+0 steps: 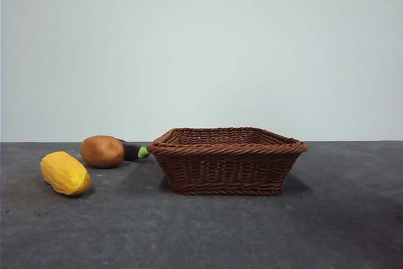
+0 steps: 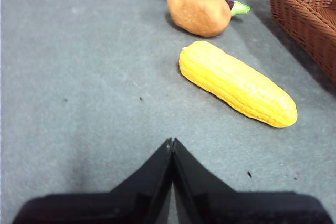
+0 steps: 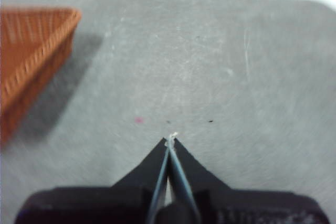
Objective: Help me put the vegetables on the table into the basket
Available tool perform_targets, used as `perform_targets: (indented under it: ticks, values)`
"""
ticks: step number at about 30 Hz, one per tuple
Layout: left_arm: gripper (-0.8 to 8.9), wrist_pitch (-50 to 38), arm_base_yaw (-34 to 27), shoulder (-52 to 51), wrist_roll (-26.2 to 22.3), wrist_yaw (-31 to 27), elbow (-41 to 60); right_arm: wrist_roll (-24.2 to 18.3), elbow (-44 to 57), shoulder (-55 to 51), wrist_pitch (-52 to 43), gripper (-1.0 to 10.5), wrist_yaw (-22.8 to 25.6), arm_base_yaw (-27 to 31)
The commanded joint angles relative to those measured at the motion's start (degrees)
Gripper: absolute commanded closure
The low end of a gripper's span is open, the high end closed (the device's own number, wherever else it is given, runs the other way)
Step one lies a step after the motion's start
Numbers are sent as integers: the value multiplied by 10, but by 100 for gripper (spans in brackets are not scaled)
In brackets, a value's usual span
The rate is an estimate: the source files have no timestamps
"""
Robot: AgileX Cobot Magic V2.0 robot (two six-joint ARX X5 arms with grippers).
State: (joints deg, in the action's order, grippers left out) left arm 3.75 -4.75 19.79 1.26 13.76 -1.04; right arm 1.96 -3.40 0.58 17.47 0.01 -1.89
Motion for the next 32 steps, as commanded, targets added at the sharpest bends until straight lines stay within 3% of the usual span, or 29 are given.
perform_targets:
  ticks: [1, 5, 12, 24, 32]
  values:
    - [819, -6, -1, 4, 24, 4, 2, 94, 2, -1, -24, 950, -2, 0]
    - [820, 9, 0, 10, 61, 19, -44, 181, -14, 0, -42, 958, -8, 0]
    - [820, 73, 1, 43, 77, 57, -173, 189, -139, 52, -12, 958, -35, 0]
    - [820, 198, 2, 89, 74, 134, -321, 98, -378, 234, 133, 958, -108, 0]
    - [820, 278, 2, 111, 44, 137, -398, 42, -479, 323, 216, 958, -134, 0]
